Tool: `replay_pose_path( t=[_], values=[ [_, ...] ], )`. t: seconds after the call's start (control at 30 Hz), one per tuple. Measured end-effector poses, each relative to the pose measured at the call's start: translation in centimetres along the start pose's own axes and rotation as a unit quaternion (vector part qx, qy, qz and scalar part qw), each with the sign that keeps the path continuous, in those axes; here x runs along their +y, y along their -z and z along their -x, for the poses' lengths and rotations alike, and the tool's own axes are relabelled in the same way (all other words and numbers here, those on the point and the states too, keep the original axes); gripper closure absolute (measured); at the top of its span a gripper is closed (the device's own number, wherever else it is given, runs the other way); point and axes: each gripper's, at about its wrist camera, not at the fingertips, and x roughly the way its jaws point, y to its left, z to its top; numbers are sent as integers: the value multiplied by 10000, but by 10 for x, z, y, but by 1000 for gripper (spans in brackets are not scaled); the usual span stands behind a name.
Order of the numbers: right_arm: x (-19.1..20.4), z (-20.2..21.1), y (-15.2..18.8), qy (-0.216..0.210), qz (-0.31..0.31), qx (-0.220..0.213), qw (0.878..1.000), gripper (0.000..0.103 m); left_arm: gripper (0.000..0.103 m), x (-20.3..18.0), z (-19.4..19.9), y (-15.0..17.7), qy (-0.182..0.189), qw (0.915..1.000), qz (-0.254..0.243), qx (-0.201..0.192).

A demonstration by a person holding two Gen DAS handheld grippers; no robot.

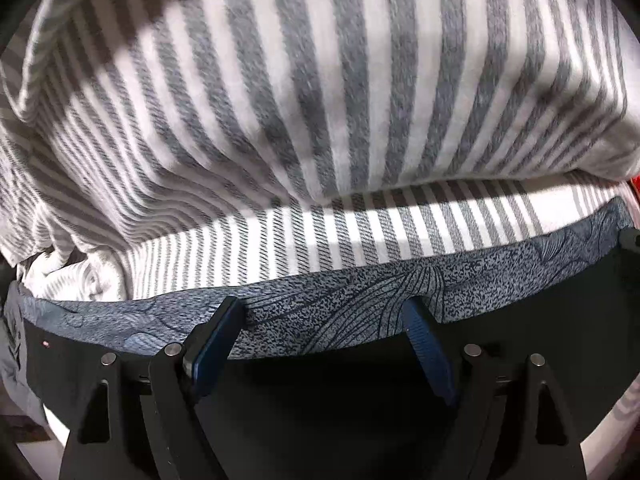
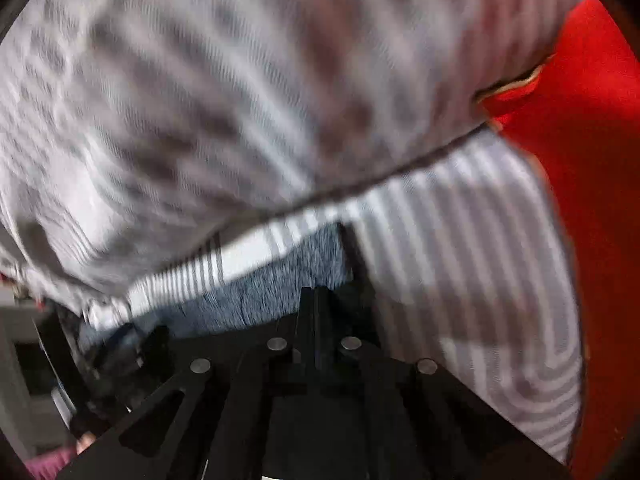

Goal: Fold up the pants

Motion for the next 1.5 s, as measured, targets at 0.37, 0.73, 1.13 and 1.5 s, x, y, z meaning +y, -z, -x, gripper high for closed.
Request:
replay_pose_path(
  t=[0.37,0.73,1.13,1.5],
  values=[
    [17,0,74,585,1018,46,9931,62,6,1,3,40,89,9999,-21,56],
    [58,12,102,461,871,141,9950,60,7,114,40,63,-436,9987,230,-126],
    [126,-22,181,228,852,429,9952,60,7,234,-48,68,-1059,9917,719,104],
    [233,-64,179,318,1549,264,9871,58,7,329,-27,65,-835,9942,591,-330]
  ],
)
